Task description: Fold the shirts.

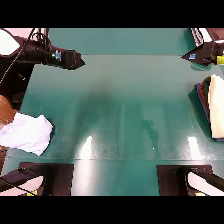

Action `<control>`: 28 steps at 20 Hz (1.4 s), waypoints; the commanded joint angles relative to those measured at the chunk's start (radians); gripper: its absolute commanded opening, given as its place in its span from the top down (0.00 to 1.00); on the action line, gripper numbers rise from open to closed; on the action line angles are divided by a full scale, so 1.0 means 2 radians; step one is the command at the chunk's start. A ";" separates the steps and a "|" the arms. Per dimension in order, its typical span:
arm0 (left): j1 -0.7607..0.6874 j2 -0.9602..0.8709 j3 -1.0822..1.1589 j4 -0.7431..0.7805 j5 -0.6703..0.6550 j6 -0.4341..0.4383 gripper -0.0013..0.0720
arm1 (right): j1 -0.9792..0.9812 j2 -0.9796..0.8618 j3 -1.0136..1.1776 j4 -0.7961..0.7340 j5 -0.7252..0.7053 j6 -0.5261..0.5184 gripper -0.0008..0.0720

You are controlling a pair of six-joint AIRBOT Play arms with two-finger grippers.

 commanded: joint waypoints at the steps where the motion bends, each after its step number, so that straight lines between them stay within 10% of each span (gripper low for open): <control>1: 0.000 0.000 0.000 0.000 0.000 0.000 0.95 | 0.001 0.000 0.000 0.001 0.000 0.000 0.97; 16: 0.006 0.001 0.005 0.013 0.057 0.001 0.95 | 0.001 0.000 0.000 0.001 0.000 0.000 0.97; 25: 0.152 0.117 -0.128 0.231 -0.162 -0.018 0.94 | 0.001 0.000 0.000 0.001 0.004 0.000 0.97; 27: 0.182 0.140 -0.214 0.236 -0.158 -0.019 0.26 | 0.001 0.000 0.000 0.001 0.004 0.000 0.97; 28: 0.194 0.141 -0.254 0.236 -0.153 -0.019 0.22 | 0.001 0.000 0.000 0.001 0.004 0.000 0.97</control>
